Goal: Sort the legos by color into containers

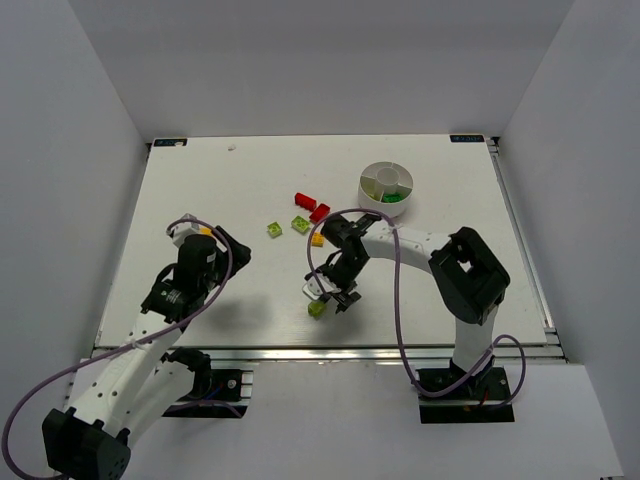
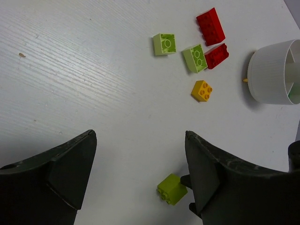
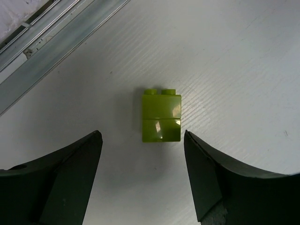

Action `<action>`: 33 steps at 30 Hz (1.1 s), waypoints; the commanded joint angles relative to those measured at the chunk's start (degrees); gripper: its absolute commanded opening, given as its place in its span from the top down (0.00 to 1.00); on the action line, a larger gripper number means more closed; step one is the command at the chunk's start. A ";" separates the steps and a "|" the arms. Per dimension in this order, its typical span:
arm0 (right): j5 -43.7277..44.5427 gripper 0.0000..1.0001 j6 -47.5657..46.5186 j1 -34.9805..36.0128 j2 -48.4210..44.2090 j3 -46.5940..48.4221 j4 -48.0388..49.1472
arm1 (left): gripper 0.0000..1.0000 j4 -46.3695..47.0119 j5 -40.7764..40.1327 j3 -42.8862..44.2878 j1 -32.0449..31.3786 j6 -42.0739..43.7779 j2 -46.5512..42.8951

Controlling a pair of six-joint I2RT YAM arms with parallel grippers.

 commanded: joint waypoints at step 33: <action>0.83 0.74 10.22 1.71 3.16 0.86 6.35 | 0.16 6.82 4.52 -2.92 0.40 -0.41 -3.93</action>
